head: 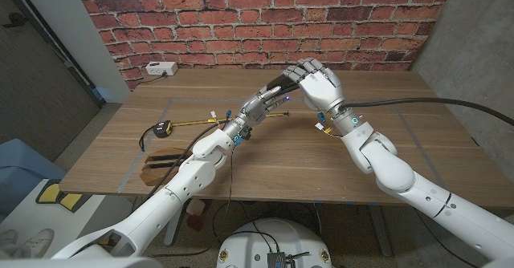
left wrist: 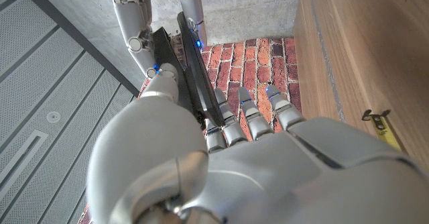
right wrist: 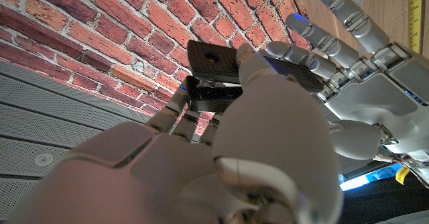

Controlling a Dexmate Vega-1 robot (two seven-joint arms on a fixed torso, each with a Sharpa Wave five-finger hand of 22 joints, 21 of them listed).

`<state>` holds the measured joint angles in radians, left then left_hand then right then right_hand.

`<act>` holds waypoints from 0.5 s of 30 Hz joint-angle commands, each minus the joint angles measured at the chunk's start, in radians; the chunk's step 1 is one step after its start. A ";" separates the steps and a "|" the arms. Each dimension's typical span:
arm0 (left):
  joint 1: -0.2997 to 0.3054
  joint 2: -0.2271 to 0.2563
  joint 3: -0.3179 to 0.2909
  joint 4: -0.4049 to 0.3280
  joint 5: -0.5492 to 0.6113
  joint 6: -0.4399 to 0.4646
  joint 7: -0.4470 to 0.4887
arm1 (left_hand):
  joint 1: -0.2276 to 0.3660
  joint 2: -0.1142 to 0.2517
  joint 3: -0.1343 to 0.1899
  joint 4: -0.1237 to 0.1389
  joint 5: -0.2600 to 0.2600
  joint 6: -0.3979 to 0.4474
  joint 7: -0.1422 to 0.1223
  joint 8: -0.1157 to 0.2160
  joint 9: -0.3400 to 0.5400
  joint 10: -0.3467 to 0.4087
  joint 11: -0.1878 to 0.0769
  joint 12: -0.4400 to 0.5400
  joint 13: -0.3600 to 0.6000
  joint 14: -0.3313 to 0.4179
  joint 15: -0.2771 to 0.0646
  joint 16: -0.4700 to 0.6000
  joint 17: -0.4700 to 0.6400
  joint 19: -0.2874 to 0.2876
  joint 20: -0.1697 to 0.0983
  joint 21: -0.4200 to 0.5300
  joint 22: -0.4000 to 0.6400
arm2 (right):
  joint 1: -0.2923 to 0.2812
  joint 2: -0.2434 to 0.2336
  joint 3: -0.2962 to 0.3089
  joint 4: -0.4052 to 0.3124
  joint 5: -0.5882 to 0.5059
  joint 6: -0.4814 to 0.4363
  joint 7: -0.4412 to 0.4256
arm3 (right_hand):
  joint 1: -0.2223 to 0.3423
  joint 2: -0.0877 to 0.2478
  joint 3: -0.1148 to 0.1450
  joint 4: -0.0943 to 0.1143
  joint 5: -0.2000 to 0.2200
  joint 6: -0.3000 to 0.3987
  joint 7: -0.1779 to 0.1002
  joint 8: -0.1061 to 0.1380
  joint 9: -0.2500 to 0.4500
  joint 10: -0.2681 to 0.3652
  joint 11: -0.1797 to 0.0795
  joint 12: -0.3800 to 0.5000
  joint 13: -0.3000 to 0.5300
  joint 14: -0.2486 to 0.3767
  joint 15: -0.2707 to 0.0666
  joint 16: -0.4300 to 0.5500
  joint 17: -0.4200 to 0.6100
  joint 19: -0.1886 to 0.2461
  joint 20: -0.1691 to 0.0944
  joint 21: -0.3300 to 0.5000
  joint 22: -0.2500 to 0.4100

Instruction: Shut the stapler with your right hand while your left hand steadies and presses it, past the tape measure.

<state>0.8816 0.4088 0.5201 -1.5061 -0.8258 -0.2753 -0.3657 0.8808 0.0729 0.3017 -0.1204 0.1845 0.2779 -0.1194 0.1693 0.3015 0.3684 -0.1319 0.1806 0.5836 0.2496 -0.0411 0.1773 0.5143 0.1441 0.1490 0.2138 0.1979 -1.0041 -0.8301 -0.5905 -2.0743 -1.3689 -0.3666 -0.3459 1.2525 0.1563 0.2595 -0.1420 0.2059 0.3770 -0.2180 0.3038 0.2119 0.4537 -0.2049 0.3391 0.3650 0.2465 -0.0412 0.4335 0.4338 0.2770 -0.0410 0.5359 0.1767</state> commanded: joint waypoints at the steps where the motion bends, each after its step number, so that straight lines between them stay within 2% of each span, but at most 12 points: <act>1: -0.015 -0.006 0.003 0.046 0.004 -0.047 -0.085 | -0.015 -0.018 -0.011 0.000 -0.004 -0.016 -0.006 0.009 -0.002 -0.018 -0.003 0.003 -0.003 -0.023 -0.037 -0.003 -0.006 -0.014 0.008 -0.004 0.005 | -0.002 -0.001 0.002 -0.006 0.012 -0.011 0.012 | -0.002 0.004 -0.002 -0.001 -0.002 0.002 0.002 -0.002 0.002 -0.007 0.002 -0.006 0.024 0.001 -0.191 0.003 0.005 0.011 -0.035 -0.002 0.003; 9: 0.000 -0.012 -0.011 0.054 -0.011 -0.073 -0.097 | -0.060 -0.041 -0.035 0.010 -0.009 -0.035 -0.006 0.014 -0.012 -0.057 0.007 0.006 -0.013 -0.069 -0.024 -0.003 -0.023 -0.038 0.015 -0.008 0.005 | -0.006 -0.003 0.009 -0.002 0.035 -0.004 -0.032 | -0.002 0.008 -0.003 0.000 -0.002 0.005 0.003 -0.006 0.002 0.011 0.001 -0.003 0.024 0.007 -0.192 0.005 0.008 0.017 -0.036 -0.002 0.003; 15: 0.009 -0.008 -0.018 0.053 -0.016 -0.077 -0.100 | -0.072 -0.046 -0.041 0.013 -0.009 -0.042 -0.006 0.015 -0.016 -0.064 0.008 0.008 -0.017 -0.083 -0.022 -0.002 -0.029 -0.050 0.014 -0.010 0.005 | -0.016 -0.003 0.021 0.001 0.078 0.005 -0.082 | 0.010 0.007 0.000 -0.004 -0.004 0.028 0.007 -0.011 0.003 0.091 0.003 0.000 0.005 0.087 -0.195 0.026 0.011 0.051 -0.039 0.006 0.004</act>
<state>0.8782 0.4002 0.5142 -1.4628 -0.8289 -0.3273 -0.4401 0.8177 0.0297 0.2642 -0.1060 0.1771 0.2401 -0.1244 0.1780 0.2838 0.3082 -0.1235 0.1806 0.5651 0.1730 -0.0359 0.1774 0.4865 0.1015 0.1627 0.2056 0.1978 -1.0077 -0.8318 -0.5862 -2.0773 -1.3397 -0.3724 -0.3659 1.2529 0.1556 0.2578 -0.1436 0.2058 0.3829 -0.2121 0.2934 0.2118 0.4951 -0.2018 0.3296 0.3755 0.3012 -0.0408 0.4520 0.4432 0.3082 -0.0393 0.5338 0.1762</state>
